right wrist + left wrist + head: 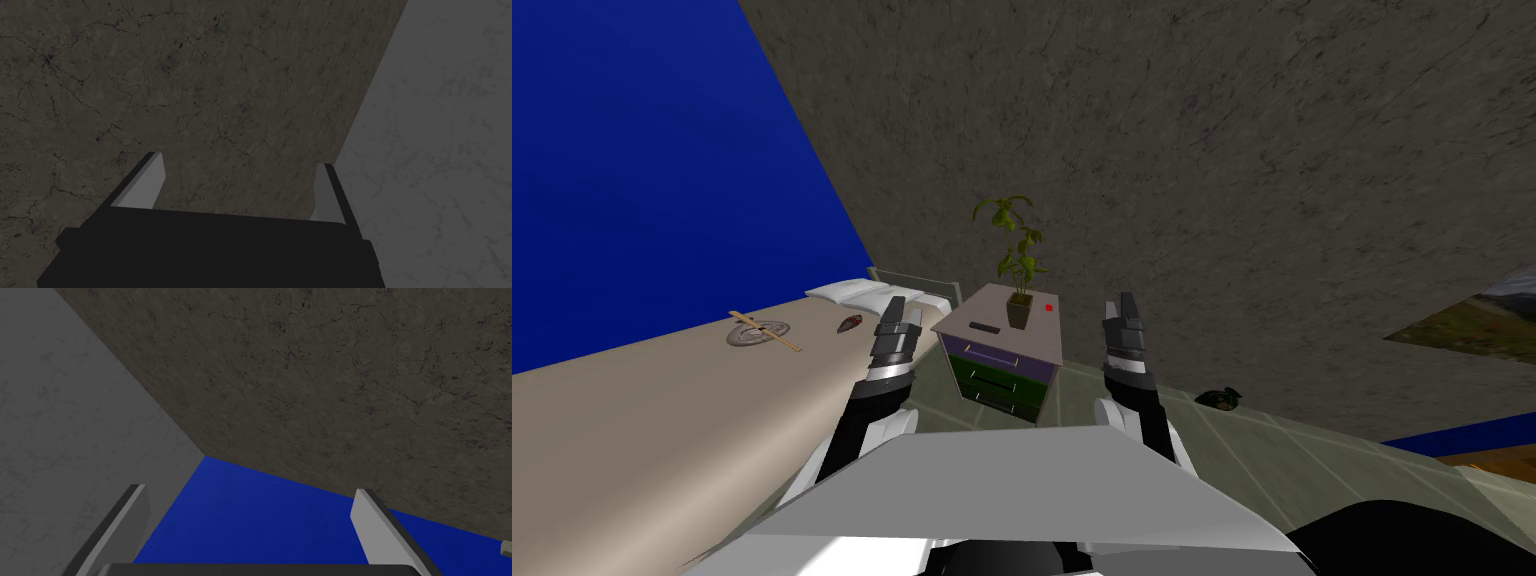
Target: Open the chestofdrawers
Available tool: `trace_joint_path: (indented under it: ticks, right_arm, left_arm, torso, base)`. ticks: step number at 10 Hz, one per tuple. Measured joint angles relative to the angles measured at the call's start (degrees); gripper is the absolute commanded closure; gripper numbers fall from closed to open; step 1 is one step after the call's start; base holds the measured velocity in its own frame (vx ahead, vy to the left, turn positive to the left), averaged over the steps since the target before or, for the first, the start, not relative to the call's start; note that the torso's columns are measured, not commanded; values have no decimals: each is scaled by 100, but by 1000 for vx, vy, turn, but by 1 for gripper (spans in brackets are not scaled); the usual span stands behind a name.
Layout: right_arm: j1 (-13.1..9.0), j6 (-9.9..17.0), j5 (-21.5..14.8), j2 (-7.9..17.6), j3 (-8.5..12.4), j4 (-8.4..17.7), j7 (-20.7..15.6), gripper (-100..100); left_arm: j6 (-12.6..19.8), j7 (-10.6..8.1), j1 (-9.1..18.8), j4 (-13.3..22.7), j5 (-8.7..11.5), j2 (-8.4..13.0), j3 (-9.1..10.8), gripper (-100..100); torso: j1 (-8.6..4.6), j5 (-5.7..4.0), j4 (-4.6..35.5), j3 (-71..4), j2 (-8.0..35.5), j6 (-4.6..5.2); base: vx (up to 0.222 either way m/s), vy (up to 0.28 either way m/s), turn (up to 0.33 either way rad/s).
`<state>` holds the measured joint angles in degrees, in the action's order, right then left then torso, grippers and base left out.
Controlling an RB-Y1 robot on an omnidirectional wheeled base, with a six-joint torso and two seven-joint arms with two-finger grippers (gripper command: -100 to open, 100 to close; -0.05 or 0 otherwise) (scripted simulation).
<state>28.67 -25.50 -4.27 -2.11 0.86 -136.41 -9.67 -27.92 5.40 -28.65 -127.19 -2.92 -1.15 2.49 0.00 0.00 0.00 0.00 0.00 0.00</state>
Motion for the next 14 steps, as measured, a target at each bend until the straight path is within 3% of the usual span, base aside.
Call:
trace_joint_path:
  ticks: [2, 9, 10, 11, 14]
  right_arm:
    - [0, 0, 0, 0, 0, 0, 0, 0]
    - [0, -1, 0, 0, 0, -2, 0, 0]
    - [0, -1, 0, 0, 0, -2, 0, 0]
    - [0, 0, 0, 0, 0, 0, 0, 0]
    - [1, 0, 0, 0, 0, 1, 0, 0]
  left_arm:
    - [0, 0, 0, 0, 0, 0, 0, 0]
    - [-1, 0, 0, -2, 0, 0, 0, 0]
    - [-1, 0, 0, -2, 0, 0, 0, -100]
    - [-5, -4, 11, 40, 2, 121, 6, -100]
    - [37, -2, 45, 163, -17, 545, -21, -100]
  torso:
    - [0, 0, 600, -1200, 597, 0]
    - [0, 0, 3537, -7073, 3539, 0]
    - [0, 0, 3960, -7919, 3962, 0]
    - [3, 1, 4149, -8314, 4154, 0]
    - [3, 1, 4226, -8457, 4226, 0]
  base:
    - [0, 0, 0]
    - [0, 0, 0]
    - [7, 4, -16]
    - [4, 9, -21]
    - [5, 17, -30]
